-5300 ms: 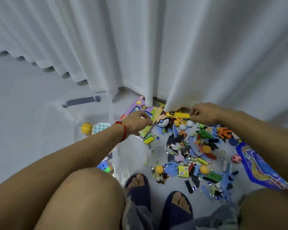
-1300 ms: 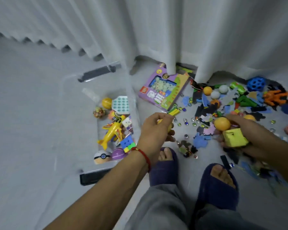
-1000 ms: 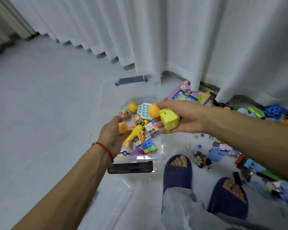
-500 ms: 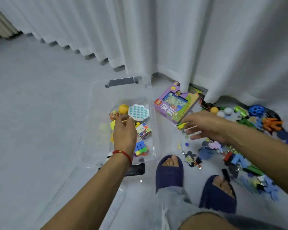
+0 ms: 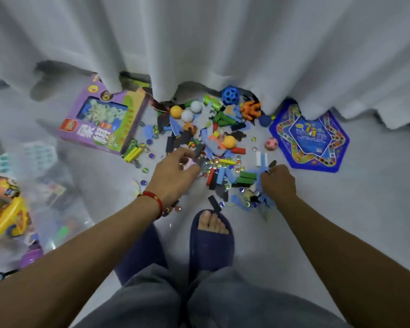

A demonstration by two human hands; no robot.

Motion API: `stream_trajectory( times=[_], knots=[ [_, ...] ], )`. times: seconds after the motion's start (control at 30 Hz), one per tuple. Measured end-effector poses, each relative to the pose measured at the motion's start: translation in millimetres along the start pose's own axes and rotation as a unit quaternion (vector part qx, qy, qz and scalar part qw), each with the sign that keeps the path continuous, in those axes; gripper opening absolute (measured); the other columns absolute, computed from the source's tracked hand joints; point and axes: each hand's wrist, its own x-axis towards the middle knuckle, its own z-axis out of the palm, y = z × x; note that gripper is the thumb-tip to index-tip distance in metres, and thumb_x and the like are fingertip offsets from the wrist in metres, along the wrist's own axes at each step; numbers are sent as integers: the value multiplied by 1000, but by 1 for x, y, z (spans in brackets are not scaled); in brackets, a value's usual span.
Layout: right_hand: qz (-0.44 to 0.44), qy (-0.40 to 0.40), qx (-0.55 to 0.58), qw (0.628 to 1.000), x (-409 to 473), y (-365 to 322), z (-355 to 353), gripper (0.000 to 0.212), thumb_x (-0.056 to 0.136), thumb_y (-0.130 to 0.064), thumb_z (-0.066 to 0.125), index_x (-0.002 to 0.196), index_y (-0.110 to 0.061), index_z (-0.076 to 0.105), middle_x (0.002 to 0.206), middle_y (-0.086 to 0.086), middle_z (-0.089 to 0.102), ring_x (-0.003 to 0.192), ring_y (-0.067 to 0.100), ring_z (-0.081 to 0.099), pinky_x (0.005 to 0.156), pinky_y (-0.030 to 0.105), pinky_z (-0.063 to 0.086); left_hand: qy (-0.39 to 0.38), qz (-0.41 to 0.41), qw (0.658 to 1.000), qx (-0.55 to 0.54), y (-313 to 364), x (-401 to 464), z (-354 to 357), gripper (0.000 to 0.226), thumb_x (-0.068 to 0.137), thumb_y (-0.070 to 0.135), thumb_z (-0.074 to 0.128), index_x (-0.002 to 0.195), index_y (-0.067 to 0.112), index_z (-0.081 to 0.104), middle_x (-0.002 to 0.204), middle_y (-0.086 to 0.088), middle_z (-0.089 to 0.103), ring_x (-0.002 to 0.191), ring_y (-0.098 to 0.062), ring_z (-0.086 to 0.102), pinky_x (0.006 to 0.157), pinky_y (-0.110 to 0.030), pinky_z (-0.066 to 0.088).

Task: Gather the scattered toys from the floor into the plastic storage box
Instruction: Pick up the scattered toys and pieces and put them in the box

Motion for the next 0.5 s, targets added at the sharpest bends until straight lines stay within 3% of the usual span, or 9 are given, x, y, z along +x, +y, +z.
stream_trajectory(
  times=[0.1, 0.2, 0.3, 0.4, 0.5],
  knots=[
    [-68, 88, -17, 994, 39, 7, 2, 33, 89, -18, 60, 121, -10, 54, 122, 17, 55, 107, 36, 58, 87, 40, 48, -8, 11, 1000, 19, -18, 23, 26, 18, 92, 34, 61, 110, 31, 60, 119, 0, 61, 101, -18, 61, 83, -32, 50],
    [-163, 132, -84, 974, 90, -7, 3, 42, 90, -20, 59, 132, -14, 53, 128, 18, 50, 113, 35, 52, 93, 43, 45, -7, 39, 996, 80, -36, 40, 41, 30, 90, 28, 63, 119, 24, 60, 121, -3, 61, 101, -17, 59, 82, -27, 47],
    [-209, 101, -175, 957, 130, -20, 14, 37, 90, -18, 56, 125, -11, 61, 124, 20, 56, 115, 38, 51, 98, 45, 39, 0, 92, 988, 128, -49, 59, 48, 30, 85, 21, 65, 115, 19, 62, 110, -1, 63, 99, -20, 58, 81, -27, 45],
    [-185, 84, -289, 935, 141, -26, 25, 29, 89, -11, 58, 118, -11, 63, 127, 20, 54, 125, 36, 42, 105, 44, 31, -12, 185, 959, 214, -54, 84, 51, 30, 81, 14, 67, 111, 16, 64, 105, -5, 62, 97, -26, 56, 77, -27, 40],
    [-175, 116, -107, 972, 133, -31, 29, 25, 88, -13, 65, 113, -14, 64, 126, 16, 50, 114, 30, 52, 94, 35, 44, -41, 300, 908, 290, -45, 115, 59, 46, 74, -7, 66, 119, 2, 62, 117, -22, 59, 108, -42, 54, 91, -44, 47]
  ],
)
